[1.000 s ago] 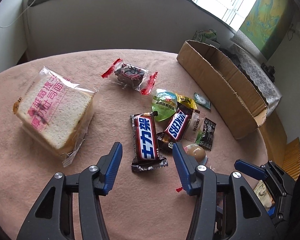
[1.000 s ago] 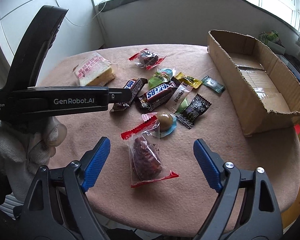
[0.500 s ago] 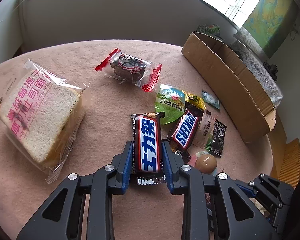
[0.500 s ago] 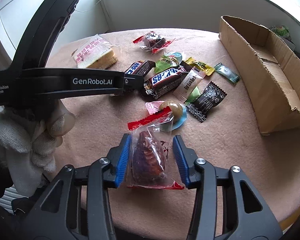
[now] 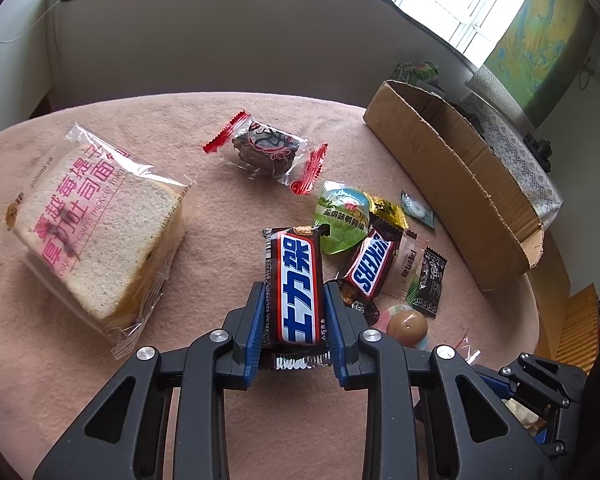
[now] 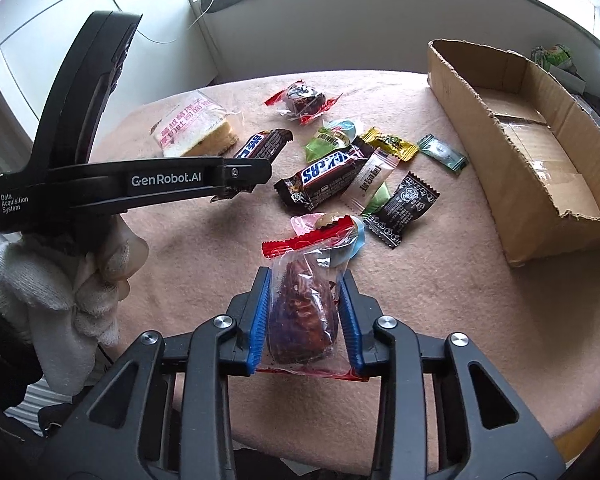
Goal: Organize snacks
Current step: 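Grasp the blue chocolate bar with the left tool while the right tool grasps the red-ended clear bag, then carry the blue bar and red-ended bag into the cardboard box and open both tools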
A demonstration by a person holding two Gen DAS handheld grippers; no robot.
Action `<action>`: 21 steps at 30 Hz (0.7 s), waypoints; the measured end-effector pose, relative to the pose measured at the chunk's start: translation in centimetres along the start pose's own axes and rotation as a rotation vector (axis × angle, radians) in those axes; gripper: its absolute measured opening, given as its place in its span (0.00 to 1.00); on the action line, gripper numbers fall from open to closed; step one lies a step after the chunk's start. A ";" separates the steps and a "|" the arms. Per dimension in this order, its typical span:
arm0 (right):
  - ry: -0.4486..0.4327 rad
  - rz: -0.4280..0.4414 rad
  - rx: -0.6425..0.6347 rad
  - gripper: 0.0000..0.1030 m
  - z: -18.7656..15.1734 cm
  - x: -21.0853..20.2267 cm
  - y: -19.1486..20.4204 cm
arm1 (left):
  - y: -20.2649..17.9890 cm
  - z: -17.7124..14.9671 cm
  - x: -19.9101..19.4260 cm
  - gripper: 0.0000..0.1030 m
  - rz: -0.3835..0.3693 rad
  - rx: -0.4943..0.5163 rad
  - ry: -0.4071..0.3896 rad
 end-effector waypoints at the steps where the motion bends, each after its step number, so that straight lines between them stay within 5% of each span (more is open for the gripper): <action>1: -0.009 0.002 0.003 0.33 0.1 -0.4 -0.1 | 0.0 0.0 -0.3 0.26 -0.002 -0.001 -0.004; 21: -0.200 -0.086 0.118 0.33 4.6 -8.7 -8.5 | -7.0 4.7 -2.1 0.26 -0.059 0.115 -0.082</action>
Point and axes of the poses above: each gripper's, at about its wrist camera, not at the fingertips, and x roughly the way its jaws point, y to its left, z to its top, the point moved 4 cm from there along x, roughly the way its jaws point, and after that the axes turned 8 degrees about y, right-handed, at the moved point
